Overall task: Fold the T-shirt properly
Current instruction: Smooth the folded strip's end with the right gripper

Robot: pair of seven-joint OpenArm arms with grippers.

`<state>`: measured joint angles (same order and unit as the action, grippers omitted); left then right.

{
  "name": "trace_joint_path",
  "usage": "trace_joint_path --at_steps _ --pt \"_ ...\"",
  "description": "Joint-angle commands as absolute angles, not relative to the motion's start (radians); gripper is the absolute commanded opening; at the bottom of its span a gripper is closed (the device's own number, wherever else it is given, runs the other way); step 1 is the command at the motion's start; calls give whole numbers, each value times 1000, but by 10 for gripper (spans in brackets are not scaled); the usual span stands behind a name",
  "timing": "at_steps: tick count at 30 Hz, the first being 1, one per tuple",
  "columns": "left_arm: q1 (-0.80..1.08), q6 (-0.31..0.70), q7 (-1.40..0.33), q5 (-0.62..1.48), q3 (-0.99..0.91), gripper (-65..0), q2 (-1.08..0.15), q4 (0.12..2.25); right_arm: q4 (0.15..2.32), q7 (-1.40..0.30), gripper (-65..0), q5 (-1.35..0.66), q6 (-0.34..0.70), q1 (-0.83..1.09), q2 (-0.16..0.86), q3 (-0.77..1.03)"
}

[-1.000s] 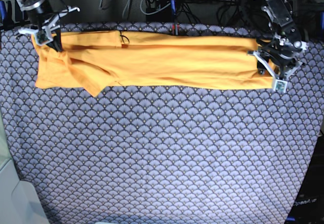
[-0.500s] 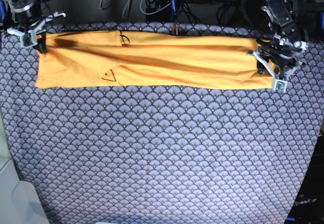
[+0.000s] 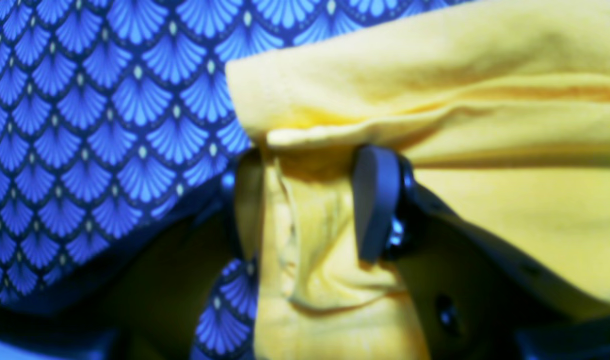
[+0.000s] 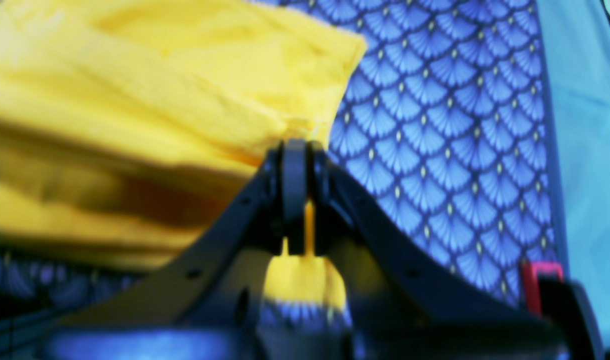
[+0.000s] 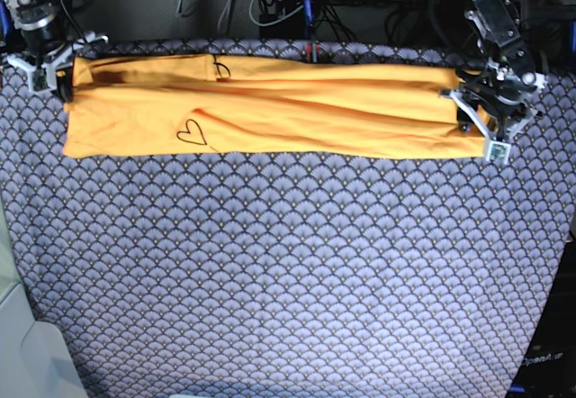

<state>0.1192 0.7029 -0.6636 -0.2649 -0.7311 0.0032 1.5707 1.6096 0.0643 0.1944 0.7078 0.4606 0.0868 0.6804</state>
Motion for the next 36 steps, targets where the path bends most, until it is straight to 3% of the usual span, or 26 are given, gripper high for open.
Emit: trace_joint_path --at_steps 1,17,27,36 --pt "114 698 -661 -272 -733 -366 -4 1584 1627 90 -647 176 698 449 101 688" --pt "117 698 -661 -274 -733 -363 -10 1584 1620 -30 -645 177 698 383 107 618" --pt "117 698 -659 -272 -733 -361 -15 1595 1437 -28 -423 289 698 321 119 627" --pt "117 698 -659 -269 -734 -361 -39 1603 1434 -28 -390 289 698 323 120 627"
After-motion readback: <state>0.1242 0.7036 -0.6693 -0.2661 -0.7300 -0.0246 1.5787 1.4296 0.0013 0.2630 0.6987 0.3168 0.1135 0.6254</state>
